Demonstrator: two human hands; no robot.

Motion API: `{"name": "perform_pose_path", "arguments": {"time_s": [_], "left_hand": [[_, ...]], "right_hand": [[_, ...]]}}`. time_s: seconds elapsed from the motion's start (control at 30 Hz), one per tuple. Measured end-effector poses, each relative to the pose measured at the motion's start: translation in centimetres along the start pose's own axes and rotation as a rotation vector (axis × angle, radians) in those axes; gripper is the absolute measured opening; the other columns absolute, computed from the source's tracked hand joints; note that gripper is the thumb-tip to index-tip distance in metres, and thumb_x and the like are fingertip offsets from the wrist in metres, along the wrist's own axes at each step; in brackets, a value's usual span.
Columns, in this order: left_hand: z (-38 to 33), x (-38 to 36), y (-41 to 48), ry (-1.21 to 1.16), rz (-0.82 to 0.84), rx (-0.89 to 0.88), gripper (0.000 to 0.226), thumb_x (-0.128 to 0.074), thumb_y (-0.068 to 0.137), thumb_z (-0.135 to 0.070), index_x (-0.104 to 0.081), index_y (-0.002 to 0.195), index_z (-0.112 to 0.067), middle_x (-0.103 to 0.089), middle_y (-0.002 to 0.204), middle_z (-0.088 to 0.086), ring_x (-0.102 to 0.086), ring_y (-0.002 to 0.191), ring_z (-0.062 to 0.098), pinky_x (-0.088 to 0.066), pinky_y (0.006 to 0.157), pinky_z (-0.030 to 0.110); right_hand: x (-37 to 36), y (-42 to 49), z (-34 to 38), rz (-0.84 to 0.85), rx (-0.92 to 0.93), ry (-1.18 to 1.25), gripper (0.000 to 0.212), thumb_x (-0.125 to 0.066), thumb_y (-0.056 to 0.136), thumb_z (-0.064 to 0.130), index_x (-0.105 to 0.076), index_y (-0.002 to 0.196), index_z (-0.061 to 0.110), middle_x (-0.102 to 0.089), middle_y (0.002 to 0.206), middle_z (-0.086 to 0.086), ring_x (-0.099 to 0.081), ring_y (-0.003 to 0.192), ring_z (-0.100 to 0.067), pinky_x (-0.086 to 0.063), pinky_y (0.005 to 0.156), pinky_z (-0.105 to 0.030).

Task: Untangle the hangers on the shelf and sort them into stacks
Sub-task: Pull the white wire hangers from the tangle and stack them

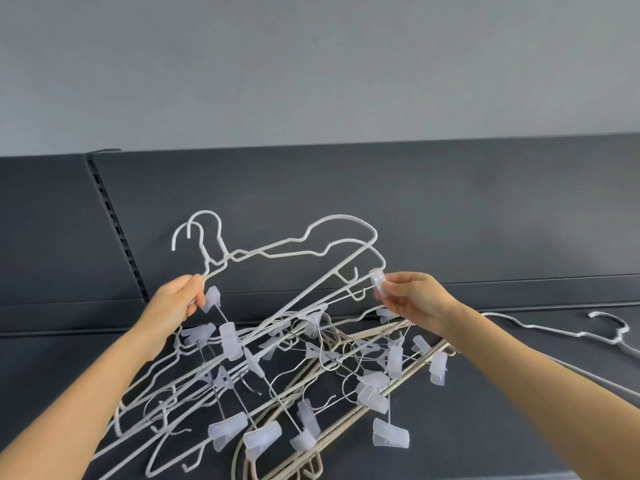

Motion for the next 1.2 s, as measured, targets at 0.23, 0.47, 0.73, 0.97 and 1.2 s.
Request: {"name": "perform_pose_path", "arguments": {"time_s": [0.23, 0.47, 0.73, 0.97, 1.2], "left_hand": [[0.5, -1.3, 0.1, 0.011, -0.020, 0.063, 0.038, -0.039, 0.097, -0.032, -0.051, 0.074, -0.005, -0.052, 0.072, 0.002, -0.041, 0.062, 0.017, -0.036, 0.060, 0.029], [1.4, -1.7, 0.0, -0.025, -0.126, 0.166, 0.030, -0.037, 0.093, -0.031, -0.040, 0.068, -0.014, -0.048, 0.064, 0.004, -0.033, 0.054, 0.019, -0.028, 0.053, 0.029], [1.2, -2.1, 0.3, 0.030, -0.174, 0.170, 0.030, -0.035, 0.092, -0.035, -0.039, 0.069, -0.015, -0.048, 0.065, 0.004, -0.037, 0.061, 0.021, -0.030, 0.058, 0.031], [0.4, -3.0, 0.0, 0.208, -0.076, 0.097, 0.047, -0.041, 0.092, -0.051, -0.051, 0.077, -0.008, -0.050, 0.073, 0.003, -0.045, 0.069, 0.021, -0.034, 0.061, 0.034], [-0.7, -3.3, -0.4, 0.227, -0.157, -0.013, 0.044, -0.044, 0.095, -0.042, -0.044, 0.064, -0.011, -0.040, 0.060, 0.005, -0.035, 0.058, 0.021, -0.026, 0.057, 0.032]], "right_hand": [[1.0, 0.0, -0.8, -0.010, -0.079, -0.032, 0.028, -0.062, 0.083, -0.009, -0.058, 0.111, -0.010, -0.067, 0.094, -0.018, -0.067, 0.091, -0.029, -0.055, 0.085, -0.035], [1.7, -0.3, -0.8, -0.056, -0.090, -0.114, 0.030, -0.063, 0.084, -0.006, -0.057, 0.113, -0.010, -0.066, 0.101, -0.019, -0.068, 0.095, -0.030, -0.058, 0.079, -0.030], [2.2, -0.7, -1.2, -0.152, -0.110, -0.125, 0.031, -0.060, 0.083, -0.012, -0.055, 0.114, -0.013, -0.063, 0.102, -0.021, -0.067, 0.087, -0.029, -0.059, 0.075, -0.034], [2.0, -1.0, -0.7, -0.204, -0.107, -0.085, 0.017, -0.055, 0.084, -0.012, -0.057, 0.101, -0.009, -0.059, 0.087, -0.017, -0.061, 0.073, -0.024, -0.059, 0.068, -0.032], [2.1, -1.5, -0.4, -0.243, -0.179, -0.207, 0.017, -0.051, 0.088, 0.000, -0.056, 0.104, -0.002, -0.058, 0.069, -0.013, -0.055, 0.054, -0.018, -0.038, 0.044, -0.022]]}}
Point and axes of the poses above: each hand's wrist, its own y-axis towards the middle knuckle, its own x-axis out of the back of the hand, z = x × y, the point moved 7 cm from there along y, towards the middle knuckle
